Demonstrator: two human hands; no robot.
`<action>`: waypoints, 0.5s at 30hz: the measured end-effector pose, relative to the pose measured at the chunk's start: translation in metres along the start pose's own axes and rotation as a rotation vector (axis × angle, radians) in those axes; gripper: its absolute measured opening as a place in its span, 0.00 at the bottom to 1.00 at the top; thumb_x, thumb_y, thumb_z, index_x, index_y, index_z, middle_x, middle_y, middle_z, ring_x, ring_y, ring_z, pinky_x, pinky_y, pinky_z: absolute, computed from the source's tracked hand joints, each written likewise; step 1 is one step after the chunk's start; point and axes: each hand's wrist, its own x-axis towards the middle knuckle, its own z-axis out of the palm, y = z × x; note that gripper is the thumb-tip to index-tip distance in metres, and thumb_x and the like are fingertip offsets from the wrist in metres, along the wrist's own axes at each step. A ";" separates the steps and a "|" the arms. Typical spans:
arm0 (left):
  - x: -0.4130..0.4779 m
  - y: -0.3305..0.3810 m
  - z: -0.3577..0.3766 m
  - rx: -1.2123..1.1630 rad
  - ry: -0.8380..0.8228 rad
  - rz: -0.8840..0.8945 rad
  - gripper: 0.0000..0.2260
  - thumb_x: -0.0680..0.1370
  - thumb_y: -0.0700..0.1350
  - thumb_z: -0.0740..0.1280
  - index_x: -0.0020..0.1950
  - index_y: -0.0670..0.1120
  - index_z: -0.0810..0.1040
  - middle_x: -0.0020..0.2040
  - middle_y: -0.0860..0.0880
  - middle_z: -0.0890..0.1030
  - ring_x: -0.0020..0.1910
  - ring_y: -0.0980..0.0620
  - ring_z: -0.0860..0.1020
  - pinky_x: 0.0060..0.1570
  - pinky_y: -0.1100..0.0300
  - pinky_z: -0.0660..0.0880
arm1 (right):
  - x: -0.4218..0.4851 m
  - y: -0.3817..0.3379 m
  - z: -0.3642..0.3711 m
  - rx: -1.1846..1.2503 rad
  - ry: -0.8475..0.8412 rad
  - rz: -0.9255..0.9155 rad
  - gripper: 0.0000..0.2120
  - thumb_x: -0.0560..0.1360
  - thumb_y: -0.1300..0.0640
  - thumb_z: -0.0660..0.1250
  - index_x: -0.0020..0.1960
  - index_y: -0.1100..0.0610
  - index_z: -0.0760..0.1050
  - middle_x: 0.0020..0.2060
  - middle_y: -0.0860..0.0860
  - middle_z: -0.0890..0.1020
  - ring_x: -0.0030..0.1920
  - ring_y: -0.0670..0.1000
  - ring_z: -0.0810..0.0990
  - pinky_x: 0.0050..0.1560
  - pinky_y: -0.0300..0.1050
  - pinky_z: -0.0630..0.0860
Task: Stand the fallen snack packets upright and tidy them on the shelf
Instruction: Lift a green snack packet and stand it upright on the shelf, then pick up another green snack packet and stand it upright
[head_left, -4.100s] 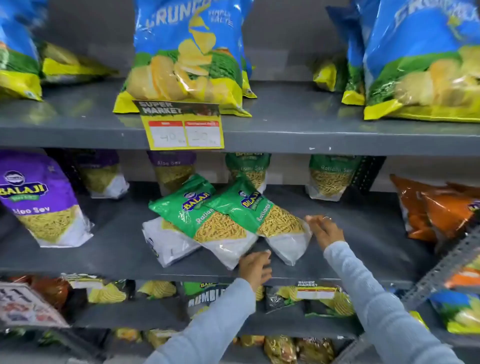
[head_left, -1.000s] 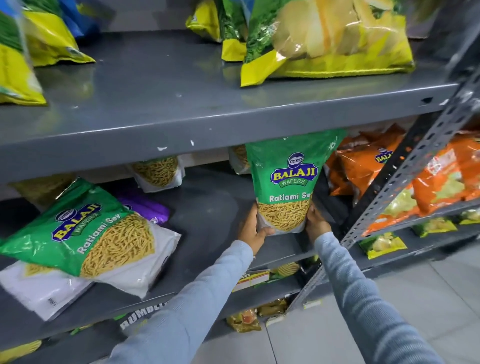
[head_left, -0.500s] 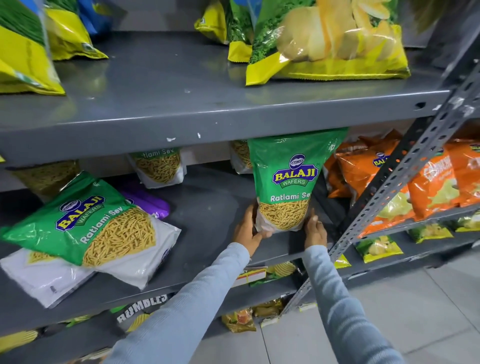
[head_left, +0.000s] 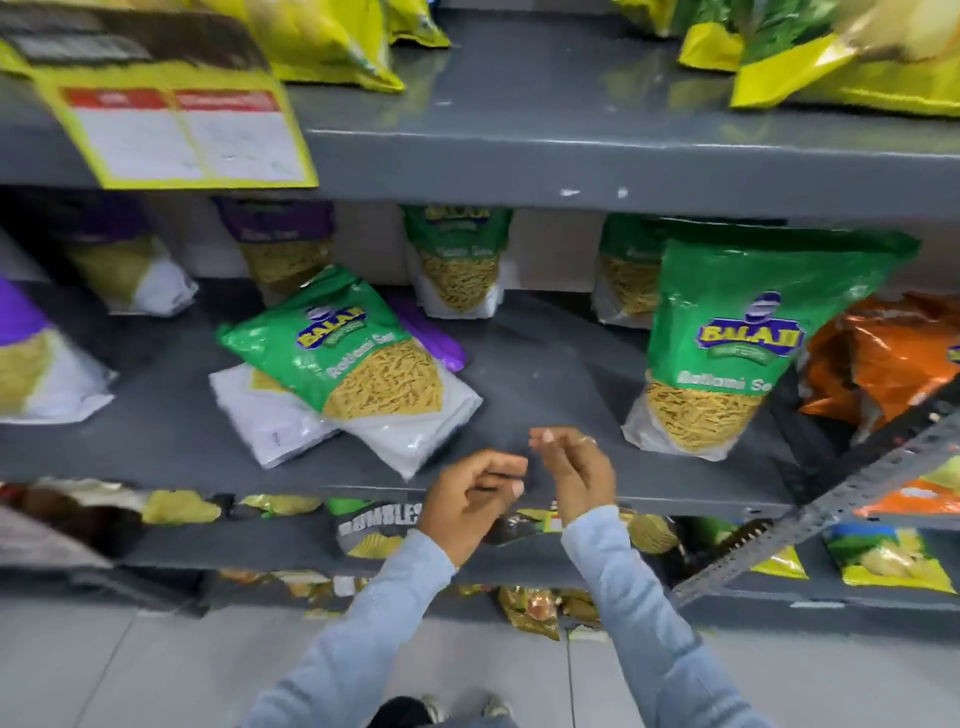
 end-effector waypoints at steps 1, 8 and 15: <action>-0.008 0.002 -0.015 0.003 0.066 0.013 0.08 0.73 0.39 0.69 0.46 0.52 0.81 0.43 0.59 0.85 0.45 0.59 0.82 0.47 0.66 0.78 | 0.005 -0.007 0.015 -0.019 -0.063 0.001 0.05 0.72 0.54 0.65 0.41 0.52 0.79 0.40 0.53 0.83 0.44 0.45 0.80 0.49 0.39 0.74; -0.033 -0.011 -0.114 -0.083 0.683 -0.087 0.04 0.69 0.49 0.67 0.42 0.52 0.78 0.39 0.54 0.82 0.39 0.46 0.79 0.40 0.51 0.79 | 0.064 -0.016 0.110 -0.050 -0.182 0.188 0.14 0.72 0.52 0.66 0.52 0.61 0.76 0.49 0.56 0.79 0.55 0.58 0.77 0.58 0.43 0.68; -0.003 -0.014 -0.132 -0.413 0.282 -0.444 0.07 0.74 0.46 0.68 0.51 0.49 0.74 0.48 0.48 0.79 0.46 0.48 0.78 0.48 0.56 0.77 | 0.101 -0.047 0.134 -0.389 -0.374 0.459 0.30 0.74 0.41 0.58 0.67 0.61 0.65 0.69 0.59 0.69 0.68 0.58 0.67 0.67 0.45 0.62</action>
